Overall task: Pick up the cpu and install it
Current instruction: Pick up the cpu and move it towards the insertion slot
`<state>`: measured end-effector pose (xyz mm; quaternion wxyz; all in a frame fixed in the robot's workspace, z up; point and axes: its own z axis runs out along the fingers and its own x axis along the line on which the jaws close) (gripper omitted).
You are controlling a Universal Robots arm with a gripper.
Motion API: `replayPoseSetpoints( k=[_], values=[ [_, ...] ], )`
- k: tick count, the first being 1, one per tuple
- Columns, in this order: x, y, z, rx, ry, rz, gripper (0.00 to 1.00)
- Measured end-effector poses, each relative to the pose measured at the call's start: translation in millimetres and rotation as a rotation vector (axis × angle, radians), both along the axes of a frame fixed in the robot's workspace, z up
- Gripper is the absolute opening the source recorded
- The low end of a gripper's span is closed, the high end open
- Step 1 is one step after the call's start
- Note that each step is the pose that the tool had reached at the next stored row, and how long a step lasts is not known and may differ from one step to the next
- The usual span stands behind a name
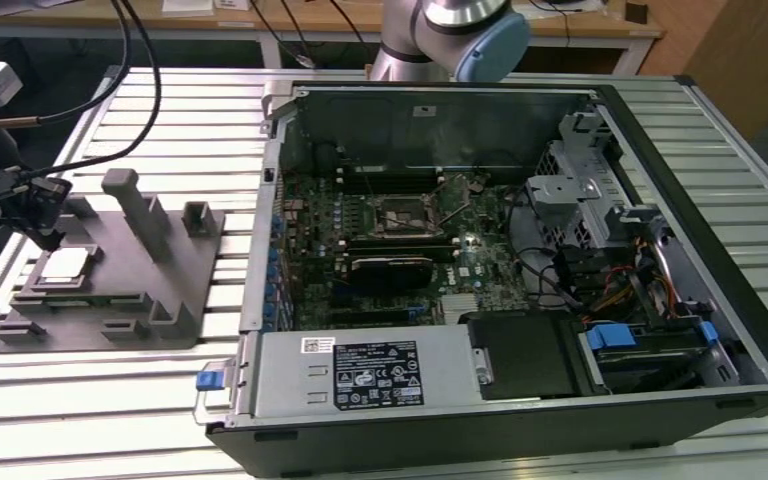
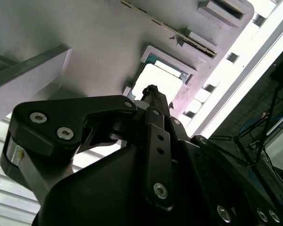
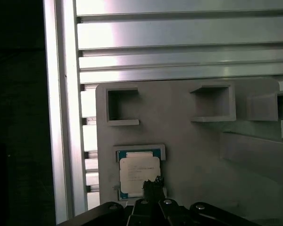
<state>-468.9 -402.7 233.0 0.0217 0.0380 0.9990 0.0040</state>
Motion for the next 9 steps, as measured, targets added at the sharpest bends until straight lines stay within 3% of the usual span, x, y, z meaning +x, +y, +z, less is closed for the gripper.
replayPoseSetpoints(
  k=[9],
  values=[
    [-6.2, -0.2, -6.7, -0.0003, -0.0001, 0.000, 0.11]
  ],
)
